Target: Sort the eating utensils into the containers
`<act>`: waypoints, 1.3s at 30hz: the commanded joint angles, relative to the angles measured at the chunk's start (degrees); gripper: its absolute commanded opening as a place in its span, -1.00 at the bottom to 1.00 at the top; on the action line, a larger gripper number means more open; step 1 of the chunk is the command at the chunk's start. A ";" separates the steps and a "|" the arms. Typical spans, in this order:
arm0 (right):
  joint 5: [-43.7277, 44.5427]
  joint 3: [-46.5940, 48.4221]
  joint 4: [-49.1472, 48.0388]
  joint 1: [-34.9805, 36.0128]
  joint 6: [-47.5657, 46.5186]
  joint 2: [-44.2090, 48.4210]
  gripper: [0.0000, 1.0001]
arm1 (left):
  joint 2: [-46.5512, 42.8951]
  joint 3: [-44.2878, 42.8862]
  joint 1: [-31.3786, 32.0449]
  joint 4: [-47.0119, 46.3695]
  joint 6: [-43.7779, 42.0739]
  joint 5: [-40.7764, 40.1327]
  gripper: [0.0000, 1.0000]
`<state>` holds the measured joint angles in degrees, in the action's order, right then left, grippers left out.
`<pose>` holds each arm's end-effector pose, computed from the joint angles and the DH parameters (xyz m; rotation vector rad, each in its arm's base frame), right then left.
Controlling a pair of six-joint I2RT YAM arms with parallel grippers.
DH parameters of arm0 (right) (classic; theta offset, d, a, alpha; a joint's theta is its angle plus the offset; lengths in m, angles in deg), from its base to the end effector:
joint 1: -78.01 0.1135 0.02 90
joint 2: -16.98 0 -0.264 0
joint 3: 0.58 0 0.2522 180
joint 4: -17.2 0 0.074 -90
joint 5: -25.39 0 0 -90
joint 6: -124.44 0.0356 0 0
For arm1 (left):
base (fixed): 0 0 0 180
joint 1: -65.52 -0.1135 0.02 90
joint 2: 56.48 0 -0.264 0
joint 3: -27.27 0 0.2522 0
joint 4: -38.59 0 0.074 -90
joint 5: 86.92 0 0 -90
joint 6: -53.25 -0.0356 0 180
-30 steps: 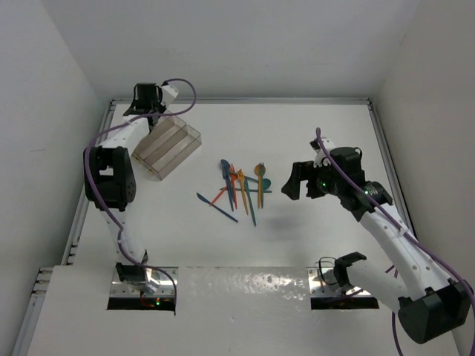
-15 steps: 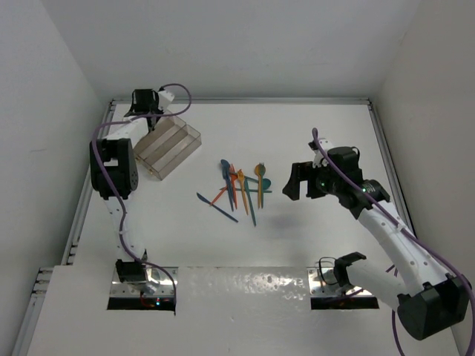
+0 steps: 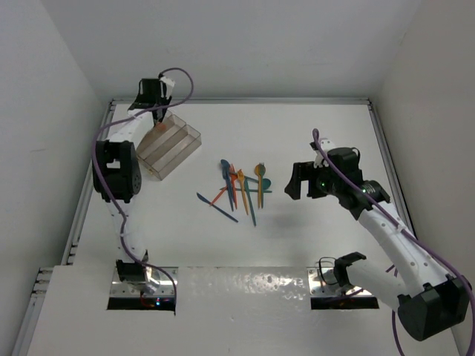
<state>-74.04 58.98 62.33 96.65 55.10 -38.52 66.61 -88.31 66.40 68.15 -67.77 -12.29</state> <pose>0.1917 0.0708 0.2772 -0.0464 2.3357 0.5385 0.5007 0.0017 0.2364 0.4728 2.2041 0.5842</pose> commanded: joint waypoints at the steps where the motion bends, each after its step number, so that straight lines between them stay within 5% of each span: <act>1: 3.36 -0.62 -2.37 0.26 1.74 1.28 0.92 | -12.33 -3.65 10.07 4.48 14.01 -7.37 -0.09; 5: 4.68 -1.85 -4.04 0.26 4.38 1.54 0.78 | -19.27 -1.63 15.89 12.48 31.17 -3.72 -0.02; 10: 4.16 -3.35 -5.45 0.26 7.19 1.89 0.61 | -28.42 13.20 19.49 14.71 51.29 11.32 -0.04; 18: 5.82 -4.14 -4.13 0.35 8.86 0.75 0.41 | -38.80 37.21 30.04 8.73 66.42 11.34 -0.08; 24: 4.87 -6.42 -7.38 0.26 11.23 -1.52 0.06 | -40.73 44.16 36.38 4.34 72.42 10.89 -0.05; 39: -1.82 -8.27 -23.62 0.26 15.19 -14.10 -0.33 | -38.81 42.85 36.29 7.32 66.36 10.98 0.11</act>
<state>-74.07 50.54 46.20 96.65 69.24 -51.29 27.64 -43.40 102.92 76.78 0.29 -1.78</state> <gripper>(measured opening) 0.338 0.554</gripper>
